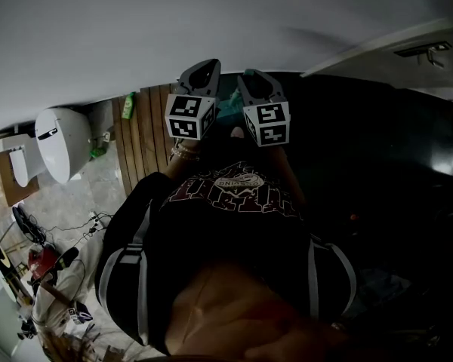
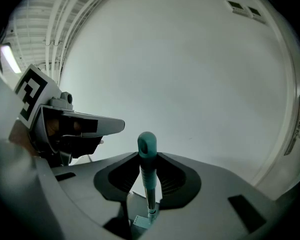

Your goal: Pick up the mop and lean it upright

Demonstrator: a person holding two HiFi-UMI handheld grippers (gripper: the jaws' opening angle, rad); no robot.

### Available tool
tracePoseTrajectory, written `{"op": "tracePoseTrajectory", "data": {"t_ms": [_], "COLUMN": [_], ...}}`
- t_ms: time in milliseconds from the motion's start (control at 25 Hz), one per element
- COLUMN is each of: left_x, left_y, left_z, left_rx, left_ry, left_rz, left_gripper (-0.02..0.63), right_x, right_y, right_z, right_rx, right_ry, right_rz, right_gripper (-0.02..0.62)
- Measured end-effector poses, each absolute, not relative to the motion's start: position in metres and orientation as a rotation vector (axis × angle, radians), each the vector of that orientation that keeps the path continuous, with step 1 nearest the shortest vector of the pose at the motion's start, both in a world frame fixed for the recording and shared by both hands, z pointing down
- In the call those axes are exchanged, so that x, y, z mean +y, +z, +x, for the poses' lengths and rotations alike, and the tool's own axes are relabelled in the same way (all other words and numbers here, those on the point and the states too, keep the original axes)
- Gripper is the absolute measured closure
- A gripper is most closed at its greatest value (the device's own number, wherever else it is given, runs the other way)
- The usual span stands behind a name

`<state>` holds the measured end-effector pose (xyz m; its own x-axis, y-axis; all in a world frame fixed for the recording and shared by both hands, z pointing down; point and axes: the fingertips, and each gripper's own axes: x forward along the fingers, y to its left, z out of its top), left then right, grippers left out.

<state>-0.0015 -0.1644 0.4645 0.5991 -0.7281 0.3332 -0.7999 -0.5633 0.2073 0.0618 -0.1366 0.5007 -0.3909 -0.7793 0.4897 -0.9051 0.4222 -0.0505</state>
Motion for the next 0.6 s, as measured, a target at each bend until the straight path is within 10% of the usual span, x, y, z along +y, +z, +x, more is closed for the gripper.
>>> {"op": "tracePoseTrajectory", "data": {"t_ms": [600], "left_x": [-0.1633], "left_y": [0.4647], "left_z": [-0.0048], "left_rx": [-1.266], "left_ry": [0.313], "left_rz": [2.477], "left_gripper": [0.566], "right_x": [-0.1435], "right_y": [0.501], "right_z": [0.0613], "right_rx": [-2.297], "right_ry": [0.43], "right_rz": [1.423], "right_gripper": [0.479]}}
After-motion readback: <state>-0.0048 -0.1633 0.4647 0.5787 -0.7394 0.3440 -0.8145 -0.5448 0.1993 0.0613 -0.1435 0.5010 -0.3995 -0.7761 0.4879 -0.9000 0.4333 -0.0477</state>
